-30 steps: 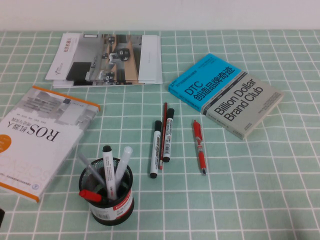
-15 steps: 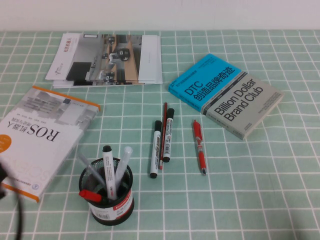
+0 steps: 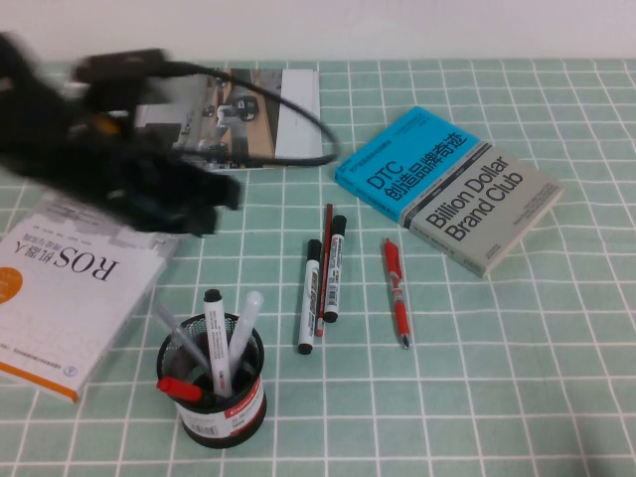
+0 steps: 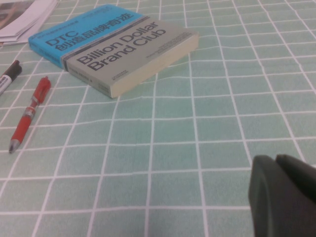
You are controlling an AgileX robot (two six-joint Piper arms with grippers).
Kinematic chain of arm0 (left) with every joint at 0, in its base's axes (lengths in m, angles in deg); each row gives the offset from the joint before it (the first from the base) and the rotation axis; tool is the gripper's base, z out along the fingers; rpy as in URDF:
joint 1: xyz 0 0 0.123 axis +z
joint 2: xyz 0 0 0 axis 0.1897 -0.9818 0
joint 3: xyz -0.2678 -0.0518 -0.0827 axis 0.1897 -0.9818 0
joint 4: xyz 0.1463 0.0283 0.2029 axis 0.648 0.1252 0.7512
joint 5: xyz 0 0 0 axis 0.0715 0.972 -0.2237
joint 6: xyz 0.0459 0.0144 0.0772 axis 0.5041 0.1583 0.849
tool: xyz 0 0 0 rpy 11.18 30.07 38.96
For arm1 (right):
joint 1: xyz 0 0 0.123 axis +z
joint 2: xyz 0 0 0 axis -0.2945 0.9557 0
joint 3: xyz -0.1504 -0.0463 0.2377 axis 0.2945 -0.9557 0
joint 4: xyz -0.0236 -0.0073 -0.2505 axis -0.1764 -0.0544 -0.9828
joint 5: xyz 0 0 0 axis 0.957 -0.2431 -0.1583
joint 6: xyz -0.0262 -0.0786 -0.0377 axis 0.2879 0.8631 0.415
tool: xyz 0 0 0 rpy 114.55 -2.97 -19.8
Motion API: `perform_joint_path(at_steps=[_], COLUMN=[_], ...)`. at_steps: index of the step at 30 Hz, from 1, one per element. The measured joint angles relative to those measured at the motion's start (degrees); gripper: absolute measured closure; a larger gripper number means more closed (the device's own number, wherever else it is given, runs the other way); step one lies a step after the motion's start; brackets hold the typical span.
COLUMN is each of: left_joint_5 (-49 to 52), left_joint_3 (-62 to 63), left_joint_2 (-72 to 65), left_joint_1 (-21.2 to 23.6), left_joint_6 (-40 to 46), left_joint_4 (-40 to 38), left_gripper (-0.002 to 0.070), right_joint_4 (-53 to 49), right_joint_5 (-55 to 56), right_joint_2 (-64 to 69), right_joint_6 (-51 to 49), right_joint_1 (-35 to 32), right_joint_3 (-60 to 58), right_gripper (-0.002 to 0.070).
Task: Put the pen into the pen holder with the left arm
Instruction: Pick up the pen on the table
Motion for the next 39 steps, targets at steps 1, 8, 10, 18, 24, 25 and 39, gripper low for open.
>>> perform_joint_path(at_steps=[1,8,10,18,24,25,39], left_joint_5=[1.1,11.2,12.9,11.8,8.9,8.8,9.5], left_joint_3=[2.4,21.3,24.7,27.0,27.0,27.0,27.0], left_joint_2=[-3.0,-23.5,-26.6,-29.4,-30.1,-30.4,-36.0], left_joint_1=[-1.0,-6.6,-7.4,-8.5,-9.0,-9.1,-11.1], left_joint_6=[0.0,-4.0,-4.3,-1.2,-4.5,-5.1,-9.9], left_joint_4=[0.3,4.8,6.2,6.3,7.7,8.3,12.4], left_gripper=[0.0679,0.0679,0.0679,0.0476,0.0323,0.0326,0.0374], right_joint_4=[0.0,0.0,0.0,0.0,0.0,0.0,0.0], right_joint_5=[0.0,0.0,0.0,0.0,0.0,0.0,0.0], right_joint_2=[0.0,0.0,0.0,0.0,0.0,0.0,0.0], right_joint_6=[0.0,0.0,0.0,0.0,0.0,0.0,0.0], right_joint_1=[0.0,0.0,0.0,0.0,0.0,0.0,0.0], right_joint_3=[0.0,0.0,0.0,0.0,0.0,0.0,0.0], right_gripper=[0.0696,0.0696,0.0696,0.0696,0.0696,0.0696,0.0696])
